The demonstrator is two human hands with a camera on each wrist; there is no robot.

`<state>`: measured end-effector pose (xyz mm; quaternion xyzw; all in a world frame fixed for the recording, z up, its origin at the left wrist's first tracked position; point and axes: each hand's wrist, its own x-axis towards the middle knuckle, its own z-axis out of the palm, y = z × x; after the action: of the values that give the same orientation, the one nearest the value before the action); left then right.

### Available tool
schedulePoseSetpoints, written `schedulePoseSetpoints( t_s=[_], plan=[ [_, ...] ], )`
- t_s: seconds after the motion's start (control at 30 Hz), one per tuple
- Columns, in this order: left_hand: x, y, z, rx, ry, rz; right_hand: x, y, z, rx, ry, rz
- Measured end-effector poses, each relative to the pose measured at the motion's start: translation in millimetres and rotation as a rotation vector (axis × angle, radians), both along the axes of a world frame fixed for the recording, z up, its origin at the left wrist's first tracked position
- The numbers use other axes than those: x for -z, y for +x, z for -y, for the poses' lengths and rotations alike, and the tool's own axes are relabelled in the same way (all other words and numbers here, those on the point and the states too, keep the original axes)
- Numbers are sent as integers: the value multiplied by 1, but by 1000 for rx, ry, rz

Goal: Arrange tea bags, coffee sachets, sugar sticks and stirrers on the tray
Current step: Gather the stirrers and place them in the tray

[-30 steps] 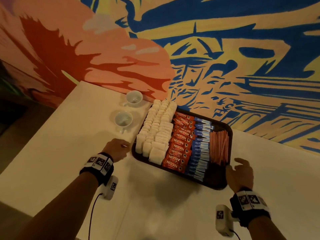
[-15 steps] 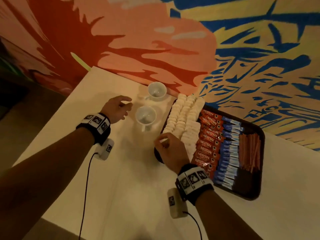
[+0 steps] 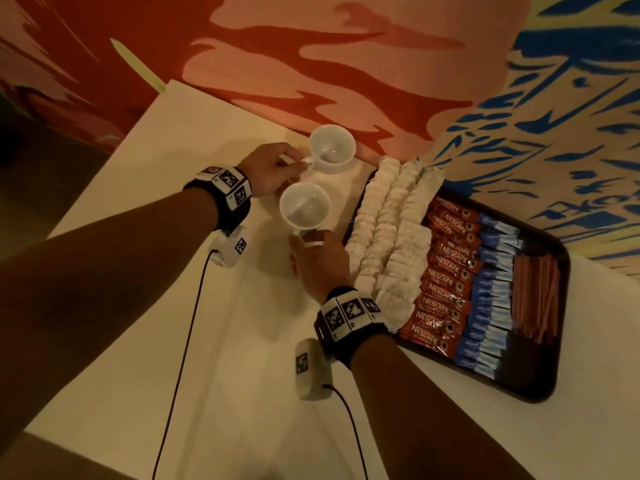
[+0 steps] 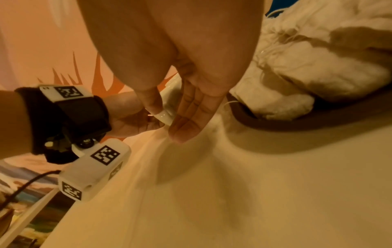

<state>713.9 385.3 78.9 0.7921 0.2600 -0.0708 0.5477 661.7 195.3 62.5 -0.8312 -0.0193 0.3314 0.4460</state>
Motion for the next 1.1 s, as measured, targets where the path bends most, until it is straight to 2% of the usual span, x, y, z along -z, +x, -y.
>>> schedulePoseSetpoints(
  t_s=[0.13,0.4,0.5,0.6,0.77,0.9,1.1],
  plan=[
    [-3,3,3,-29,-73,8,-6,-2,-6,15,30,47],
    [-21,2,12,-139,-253,4,-15,-4,7,146,85,-45],
    [-37,-8,13,-150,-237,50,-26,-9,21,143,144,-63],
    [-59,-26,17,-201,-200,104,-46,-19,44,90,209,8],
    [-113,-59,54,-290,-104,182,-94,-23,123,96,283,108],
    [-144,-75,115,-226,-105,219,-116,-11,214,122,264,209],
    [-146,-68,248,-60,-215,169,-127,8,366,224,168,389]
  ],
)
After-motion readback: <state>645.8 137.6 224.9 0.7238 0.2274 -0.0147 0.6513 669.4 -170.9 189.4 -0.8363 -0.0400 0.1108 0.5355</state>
